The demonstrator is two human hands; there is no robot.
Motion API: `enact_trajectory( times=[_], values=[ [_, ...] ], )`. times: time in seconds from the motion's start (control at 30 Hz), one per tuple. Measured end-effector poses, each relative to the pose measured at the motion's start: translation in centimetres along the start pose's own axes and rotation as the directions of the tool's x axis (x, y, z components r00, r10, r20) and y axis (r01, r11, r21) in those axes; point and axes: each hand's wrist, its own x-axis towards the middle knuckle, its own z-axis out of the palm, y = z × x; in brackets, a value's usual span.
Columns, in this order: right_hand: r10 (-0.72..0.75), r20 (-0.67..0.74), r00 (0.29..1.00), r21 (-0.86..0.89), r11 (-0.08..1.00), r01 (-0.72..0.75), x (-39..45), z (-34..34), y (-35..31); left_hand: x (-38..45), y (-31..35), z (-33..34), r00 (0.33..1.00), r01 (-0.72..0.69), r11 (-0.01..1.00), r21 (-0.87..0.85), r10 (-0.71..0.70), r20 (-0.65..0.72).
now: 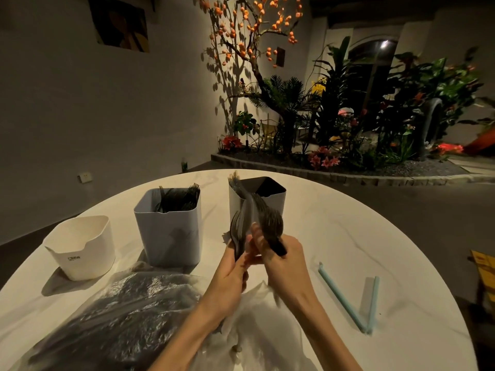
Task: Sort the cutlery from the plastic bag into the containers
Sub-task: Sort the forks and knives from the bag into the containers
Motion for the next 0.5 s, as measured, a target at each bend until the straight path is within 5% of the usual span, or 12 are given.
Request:
enact_trajectory(
  times=[0.1,0.23,0.37,0.5],
  values=[
    [-0.022,-0.081,0.996,-0.004,1.0,0.021,-0.1,0.3,-0.3,0.3,-0.9,-0.2,0.998,-0.059,0.98,0.188,0.063,-0.015],
    [-0.093,-0.061,0.994,-0.168,0.982,0.082,-0.3,0.6,-0.1,-0.7,-0.5,0.0,0.983,-0.16,0.823,0.545,0.184,0.009],
    [-0.09,-0.202,0.975,-0.103,0.992,0.07,0.2,-0.1,0.5,-0.6,-0.7,0.0,0.971,-0.196,0.753,0.628,0.239,0.015],
    [-0.017,-0.365,0.931,0.119,0.991,0.064,0.9,-1.4,-0.3,-0.1,-1.0,-0.1,0.986,-0.068,0.842,0.536,0.137,-0.09]
  ],
)
